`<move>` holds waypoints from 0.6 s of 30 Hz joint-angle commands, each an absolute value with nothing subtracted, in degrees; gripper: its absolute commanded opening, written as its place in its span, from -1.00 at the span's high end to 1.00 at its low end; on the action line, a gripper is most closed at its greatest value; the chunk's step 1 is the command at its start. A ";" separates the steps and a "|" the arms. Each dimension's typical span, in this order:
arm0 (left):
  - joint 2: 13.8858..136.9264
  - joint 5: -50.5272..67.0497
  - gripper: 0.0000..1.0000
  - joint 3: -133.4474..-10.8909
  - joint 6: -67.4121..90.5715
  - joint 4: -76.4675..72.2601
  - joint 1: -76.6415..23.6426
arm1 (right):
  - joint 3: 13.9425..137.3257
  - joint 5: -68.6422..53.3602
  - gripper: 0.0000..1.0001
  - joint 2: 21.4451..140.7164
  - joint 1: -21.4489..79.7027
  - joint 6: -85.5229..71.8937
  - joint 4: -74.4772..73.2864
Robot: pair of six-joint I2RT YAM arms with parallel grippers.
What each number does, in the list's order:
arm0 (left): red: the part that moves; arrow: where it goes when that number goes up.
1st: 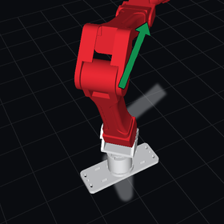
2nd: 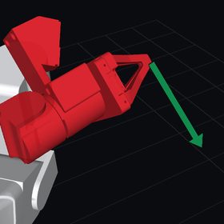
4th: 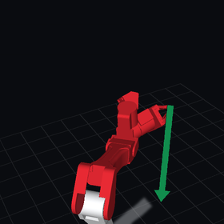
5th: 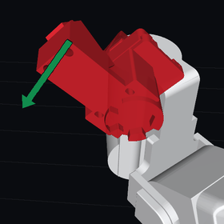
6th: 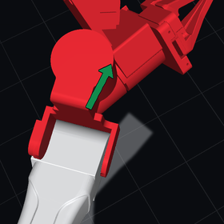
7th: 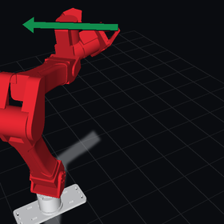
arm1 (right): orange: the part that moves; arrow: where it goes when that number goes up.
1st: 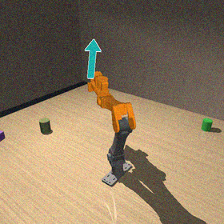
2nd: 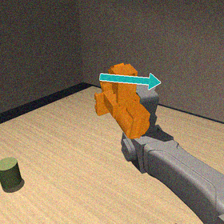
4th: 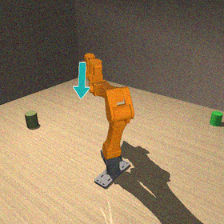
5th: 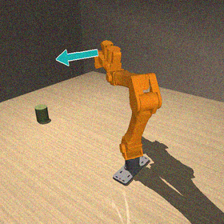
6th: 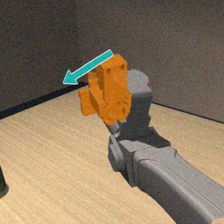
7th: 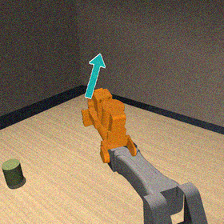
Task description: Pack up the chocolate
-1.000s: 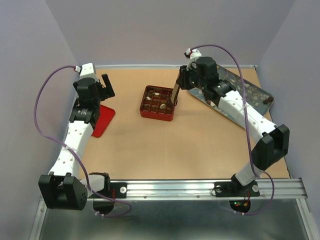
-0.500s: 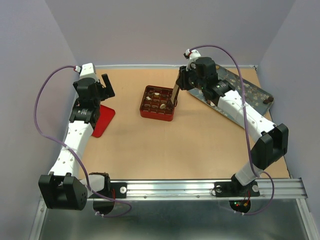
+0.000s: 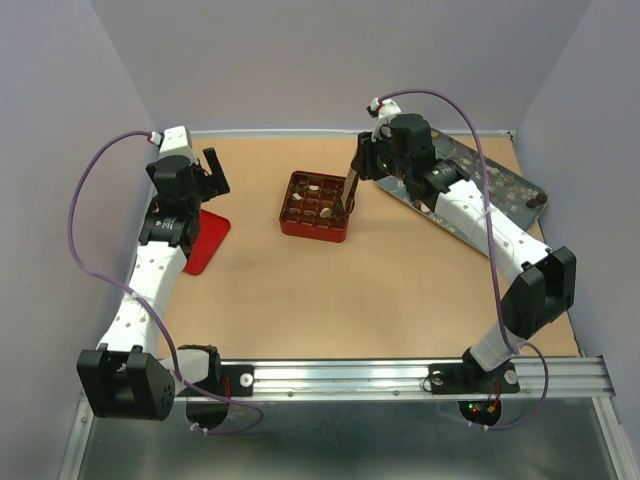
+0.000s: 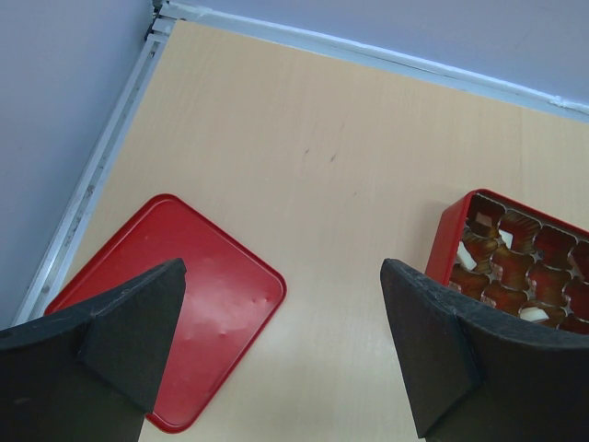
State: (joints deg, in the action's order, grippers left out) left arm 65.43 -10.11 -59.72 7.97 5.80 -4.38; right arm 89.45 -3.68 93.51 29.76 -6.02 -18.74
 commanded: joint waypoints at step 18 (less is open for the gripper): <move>64.60 -10.46 -0.97 -60.03 7.65 3.34 -3.87 | 95.54 -0.28 0.25 92.64 30.41 -4.31 -17.58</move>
State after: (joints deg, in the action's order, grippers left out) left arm 65.43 -10.11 -59.70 7.97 5.80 -4.38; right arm 90.21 -3.14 94.21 29.78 -5.78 -19.14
